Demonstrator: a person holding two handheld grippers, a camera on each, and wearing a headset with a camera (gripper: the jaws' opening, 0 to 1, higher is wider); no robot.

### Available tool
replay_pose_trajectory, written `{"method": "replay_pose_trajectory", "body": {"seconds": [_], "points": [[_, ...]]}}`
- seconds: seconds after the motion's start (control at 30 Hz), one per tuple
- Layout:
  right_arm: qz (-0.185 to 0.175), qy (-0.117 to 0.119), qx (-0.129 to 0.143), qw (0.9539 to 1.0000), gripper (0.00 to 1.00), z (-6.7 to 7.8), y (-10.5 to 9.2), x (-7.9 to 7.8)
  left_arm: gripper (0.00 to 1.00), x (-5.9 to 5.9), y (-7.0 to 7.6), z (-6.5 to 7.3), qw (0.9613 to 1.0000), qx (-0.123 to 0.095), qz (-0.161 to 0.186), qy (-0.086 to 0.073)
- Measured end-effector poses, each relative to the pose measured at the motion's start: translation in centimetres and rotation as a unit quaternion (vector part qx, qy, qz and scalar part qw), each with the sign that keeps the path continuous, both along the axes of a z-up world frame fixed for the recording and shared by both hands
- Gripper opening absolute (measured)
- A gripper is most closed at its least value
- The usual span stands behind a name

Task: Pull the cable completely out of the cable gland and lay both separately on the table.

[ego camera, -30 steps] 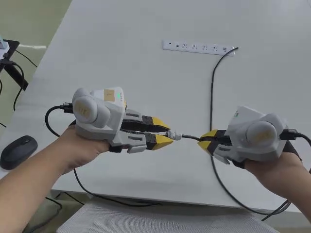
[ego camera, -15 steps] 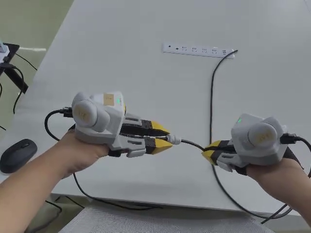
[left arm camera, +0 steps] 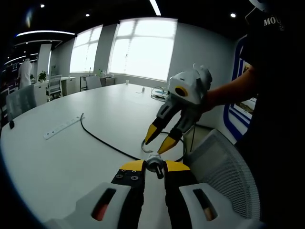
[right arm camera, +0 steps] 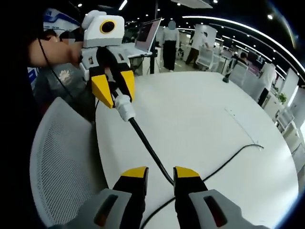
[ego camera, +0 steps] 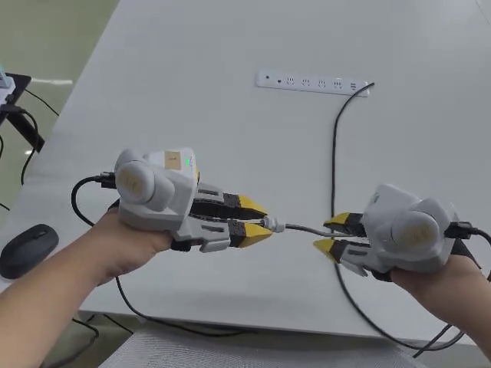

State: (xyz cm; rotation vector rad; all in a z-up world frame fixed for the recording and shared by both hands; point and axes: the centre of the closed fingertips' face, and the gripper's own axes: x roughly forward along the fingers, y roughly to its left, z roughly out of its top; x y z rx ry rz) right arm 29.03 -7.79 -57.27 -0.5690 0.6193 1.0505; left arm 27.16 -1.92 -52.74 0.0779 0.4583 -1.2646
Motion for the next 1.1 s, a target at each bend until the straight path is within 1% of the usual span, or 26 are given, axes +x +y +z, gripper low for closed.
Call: {"method": "replay_pose_trajectory", "body": {"seconds": [0.03, 0.1, 0.13, 0.2, 0.27, 0.33, 0.4, 0.53, 0.7, 0.93, 1.03, 1.1], "points": [[0.012, -0.025, 0.005, 0.9996, 0.21, 0.9, 0.6, 0.1, 0.15, 0.0, 0.0, 0.0, 1.0, 0.0, 0.0, 0.001], [0.032, -0.05, 0.021, 0.998, 0.21, 2.0, 1.7, -0.1, 0.15, 0.0, 0.0, 0.0, 1.0, 0.0, 0.001, 0.0], [0.041, -0.059, 0.031, 0.997, 0.22, 2.7, 2.5, -0.4, 0.15, 0.0, 0.0, 0.0, 1.0, 0.0, 0.001, 0.0], [0.054, -0.056, 0.035, 0.9963, 0.22, 2.9, 3.5, -1.0, 0.15, 0.0, -0.1, 0.0, 1.0, 0.0, 0.0, 0.0], [0.062, -0.057, 0.026, 0.9962, 0.21, 2.6, 3.9, -1.1, 0.15, 0.0, -0.1, 0.0, 1.0, 0.0, 0.0, 0.0], [0.082, -0.06, 0.013, 0.9947, 0.19, 2.1, 4.3, -1.4, 0.15, 0.0, -0.1, 0.0, 1.0, 0.0, 0.0, 0.002], [0.086, -0.061, 0.007, 0.9944, 0.19, 1.7, 4.4, -1.3, 0.15, -0.1, -0.1, 0.0, 1.0, 0.001, -0.001, 0.001], [0.1, -0.062, 0.01, 0.993, 0.14, 1.8, 4.7, -1.5, 0.15, -0.1, -0.1, 0.0, 1.0, 0.001, -0.001, 0.001], [0.106, -0.054, 0.008, 0.9929, 0.05, 1.5, 4.9, -1.7, 0.15, -0.2, -0.1, 0.0, 1.0, 0.0, 0.0, 0.0], [0.106, -0.045, 0.016, 0.9932, 0.01, 1.4, 4.8, -1.8, 0.15, -0.4, -0.1, 0.1, 1.0, -0.001, -0.002, -0.001], [0.101, -0.035, 0.014, 0.9942, 0.0, 1.2, 4.6, -1.9, 0.15, -0.4, -0.1, 0.2, 1.0, -0.005, 0.001, -0.001], [0.091, -0.027, 0.017, 0.9954, 0.0, 1.2, 4.3, -1.7, 0.15, -0.3, 0.0, 0.4, 1.0, -0.008, 0.003, -0.001]]}}
